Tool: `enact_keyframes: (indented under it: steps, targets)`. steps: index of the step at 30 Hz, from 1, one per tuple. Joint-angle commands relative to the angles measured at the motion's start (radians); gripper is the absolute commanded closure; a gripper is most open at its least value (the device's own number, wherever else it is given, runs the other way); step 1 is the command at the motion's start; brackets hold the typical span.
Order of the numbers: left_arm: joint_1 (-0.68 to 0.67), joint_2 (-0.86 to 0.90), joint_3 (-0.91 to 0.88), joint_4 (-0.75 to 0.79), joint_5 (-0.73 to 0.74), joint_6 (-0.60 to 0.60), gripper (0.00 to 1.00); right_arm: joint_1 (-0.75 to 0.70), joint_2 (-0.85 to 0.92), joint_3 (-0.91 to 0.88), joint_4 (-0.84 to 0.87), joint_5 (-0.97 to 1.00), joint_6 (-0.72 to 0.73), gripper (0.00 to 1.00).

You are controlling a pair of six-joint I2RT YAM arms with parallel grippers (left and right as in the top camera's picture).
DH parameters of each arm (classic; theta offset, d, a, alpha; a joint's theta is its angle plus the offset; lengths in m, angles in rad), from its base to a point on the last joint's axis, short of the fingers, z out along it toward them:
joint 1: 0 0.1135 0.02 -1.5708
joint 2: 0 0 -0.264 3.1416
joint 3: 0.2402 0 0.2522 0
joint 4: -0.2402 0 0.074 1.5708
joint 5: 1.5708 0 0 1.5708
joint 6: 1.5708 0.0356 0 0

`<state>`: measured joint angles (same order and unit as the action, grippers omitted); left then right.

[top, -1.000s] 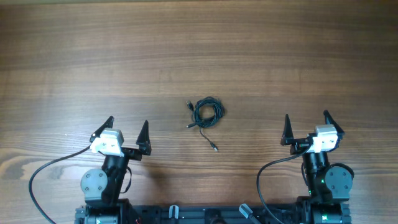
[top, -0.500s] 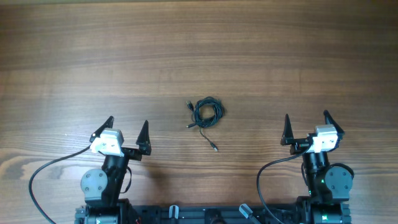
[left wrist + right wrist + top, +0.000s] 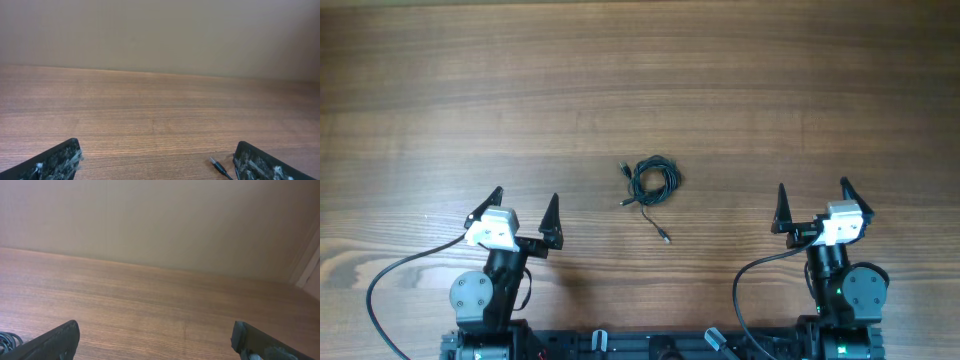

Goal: Untangle cables

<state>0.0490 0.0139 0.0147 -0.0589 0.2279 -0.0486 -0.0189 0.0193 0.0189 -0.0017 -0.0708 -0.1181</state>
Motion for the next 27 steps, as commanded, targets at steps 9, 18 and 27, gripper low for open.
enact_keyframes:
  steps: [9, 18, 27]
  targets:
    - [0.007, -0.008, -0.009, 0.001, -0.017, 0.018, 0.00, -0.007, -0.012, -0.014, 0.004, -0.005, -0.013, 0.00]
    - [0.007, -0.008, -0.009, 0.014, -0.016, 0.018, 0.00, -0.007, -0.012, -0.014, 0.004, -0.005, -0.013, 0.00]
    - [0.008, -0.008, -0.009, 0.003, -0.017, 0.019, 0.00, -0.007, -0.012, -0.014, 0.004, -0.005, -0.013, 0.00]
